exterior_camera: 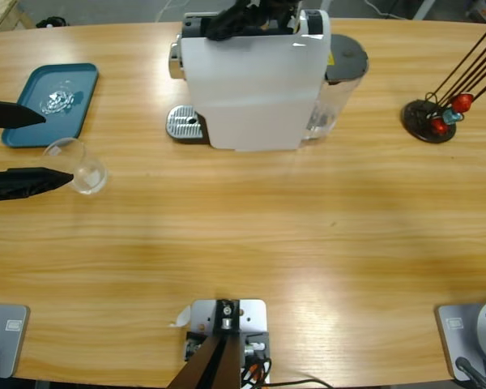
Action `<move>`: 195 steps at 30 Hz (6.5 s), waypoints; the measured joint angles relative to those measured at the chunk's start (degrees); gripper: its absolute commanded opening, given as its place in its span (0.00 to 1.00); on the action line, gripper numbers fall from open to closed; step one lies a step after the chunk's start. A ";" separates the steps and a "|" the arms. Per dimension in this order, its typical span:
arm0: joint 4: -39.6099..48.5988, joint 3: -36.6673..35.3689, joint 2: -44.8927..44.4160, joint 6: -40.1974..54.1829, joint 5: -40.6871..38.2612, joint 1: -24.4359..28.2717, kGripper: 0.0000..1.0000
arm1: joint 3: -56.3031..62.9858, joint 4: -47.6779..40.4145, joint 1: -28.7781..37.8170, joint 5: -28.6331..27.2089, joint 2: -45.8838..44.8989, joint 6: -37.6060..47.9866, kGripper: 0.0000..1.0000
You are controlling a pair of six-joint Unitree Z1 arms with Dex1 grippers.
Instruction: Pour coffee
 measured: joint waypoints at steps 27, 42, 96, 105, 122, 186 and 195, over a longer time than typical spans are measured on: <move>0.00 0.11 -1.17 -6.14 0.28 0.02 1.00 | 24.43 -14.27 11.18 -46.68 -21.36 70.33 0.00; 0.13 0.53 -1.57 -6.54 0.28 0.03 1.00 | 16.41 -22.68 8.59 -37.93 -13.96 69.99 0.00; 1.16 3.26 -3.06 -6.54 0.29 0.19 1.00 | 7.87 -18.85 15.50 -31.66 4.75 69.01 0.78; 1.16 3.88 -3.06 -6.57 4.61 0.84 1.00 | 7.85 -14.01 15.53 -39.12 1.12 55.30 1.00; -16.76 22.71 -6.48 -6.70 13.02 9.03 1.00 | 21.47 -7.36 17.36 -34.41 -19.91 47.31 1.00; -31.96 25.12 10.48 -0.67 2.58 11.54 0.11 | 28.13 -11.65 17.38 -34.41 -20.09 47.09 1.00; -30.57 13.70 15.66 13.53 -5.33 13.06 0.22 | 28.10 -2.96 17.37 -34.41 -24.98 43.74 1.00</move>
